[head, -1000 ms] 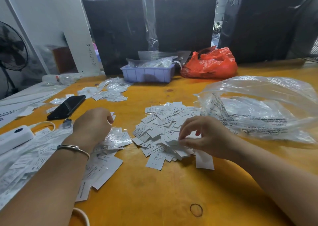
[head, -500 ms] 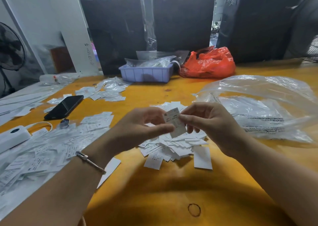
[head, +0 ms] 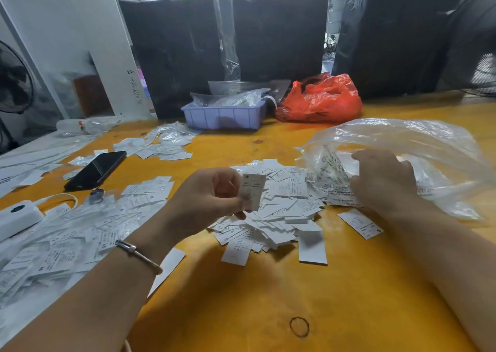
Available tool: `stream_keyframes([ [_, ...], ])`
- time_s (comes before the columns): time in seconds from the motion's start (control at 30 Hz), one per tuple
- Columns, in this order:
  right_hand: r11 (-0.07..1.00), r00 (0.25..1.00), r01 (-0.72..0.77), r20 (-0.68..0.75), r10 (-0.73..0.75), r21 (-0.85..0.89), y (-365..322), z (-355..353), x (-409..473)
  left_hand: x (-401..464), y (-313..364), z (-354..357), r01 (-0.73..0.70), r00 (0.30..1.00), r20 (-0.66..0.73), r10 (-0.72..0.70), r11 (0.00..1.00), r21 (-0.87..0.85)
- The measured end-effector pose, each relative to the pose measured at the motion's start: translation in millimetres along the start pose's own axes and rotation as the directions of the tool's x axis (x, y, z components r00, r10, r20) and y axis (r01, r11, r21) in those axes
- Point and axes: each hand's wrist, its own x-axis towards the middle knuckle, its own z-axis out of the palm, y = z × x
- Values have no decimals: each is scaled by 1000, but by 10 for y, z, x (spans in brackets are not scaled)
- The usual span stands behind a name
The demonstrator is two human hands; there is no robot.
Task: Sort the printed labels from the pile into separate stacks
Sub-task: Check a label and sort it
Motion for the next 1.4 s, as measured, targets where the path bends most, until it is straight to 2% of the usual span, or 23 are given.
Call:
stream_keyframes([
  [0.13,999,995,-47,83,49,-24,82,101,88,13,-29,-12,19,1000,-5,-18,999,49],
  [0.33,994,995,-50,-78,58,99,122,131,143,14,-32,4,21,1000,-6,-21,998,54],
  [0.53,977,970,36,-244,17,212,78,88,103,5,-22,5,31,1000,-1,-31,998,46],
  [0.7,964,954,25,-295,55,263,84,92,89,11,-22,14,46,999,9,-47,997,61],
  [0.83,942,914,128,-407,10,311,47,103,74,6,-24,14,48,999,13,-49,997,66],
  [0.93,910,901,186,-434,-8,369,18,85,54,6,-20,21,48,999,7,-48,996,77],
  [1.0,848,915,225,-404,-15,479,-24,43,8,6,-13,27,41,999,-14,-40,996,80],
  [1.03,783,929,253,-369,-32,568,-72,16,-37,5,-9,24,31,999,-29,-29,996,87],
  [1.13,456,967,250,-198,-158,854,-298,-81,-242,9,4,17,3,999,-46,-1,999,41],
  [1.2,263,950,164,-80,-303,951,-442,-116,-381,12,20,3,-10,1000,-22,10,1000,-21],
  [1.23,209,924,114,-27,-382,971,-502,-126,-441,11,32,-8,-30,1000,-6,29,999,-34],
  [1.33,164,833,29,67,-550,986,-622,-155,-571,-14,90,-17,-67,994,80,77,990,-126],
  [1.4,195,817,35,84,-570,980,-655,-169,-612,-41,116,4,-64,987,133,89,982,-177],
])
